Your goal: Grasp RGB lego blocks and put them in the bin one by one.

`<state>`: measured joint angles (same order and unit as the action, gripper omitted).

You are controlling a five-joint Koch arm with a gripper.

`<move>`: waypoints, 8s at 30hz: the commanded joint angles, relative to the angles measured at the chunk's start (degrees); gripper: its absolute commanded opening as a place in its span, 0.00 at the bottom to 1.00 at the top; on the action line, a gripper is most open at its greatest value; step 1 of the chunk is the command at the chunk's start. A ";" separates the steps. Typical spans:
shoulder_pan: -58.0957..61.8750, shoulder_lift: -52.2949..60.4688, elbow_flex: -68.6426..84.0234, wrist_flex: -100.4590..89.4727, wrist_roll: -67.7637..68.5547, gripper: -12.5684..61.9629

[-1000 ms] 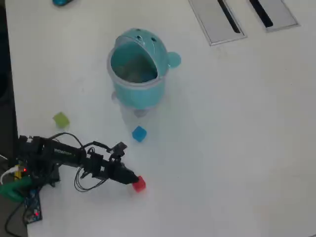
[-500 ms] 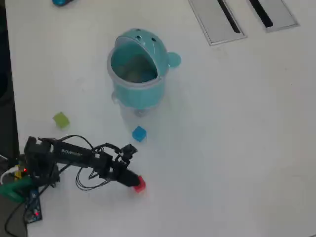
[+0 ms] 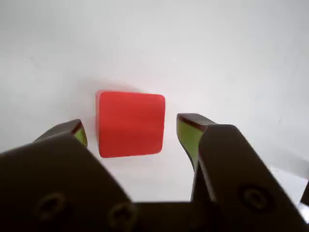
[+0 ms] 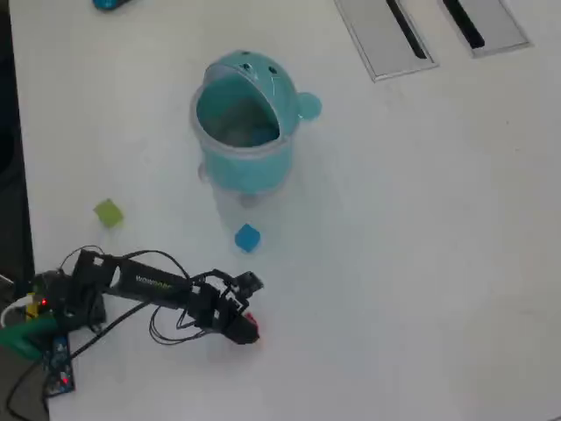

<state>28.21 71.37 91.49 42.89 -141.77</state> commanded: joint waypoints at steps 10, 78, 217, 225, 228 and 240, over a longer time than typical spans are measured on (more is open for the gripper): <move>-0.26 -2.02 -3.25 0.44 -13.54 0.61; -28.65 37.53 9.76 -37.97 65.39 0.29; -97.38 55.20 17.93 15.82 23.12 0.61; -100.20 48.60 21.01 12.83 16.17 0.61; -102.13 46.58 23.38 10.20 15.21 0.61; -100.20 41.22 30.59 0.44 7.73 0.60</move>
<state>-72.42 112.50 123.84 46.41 -132.28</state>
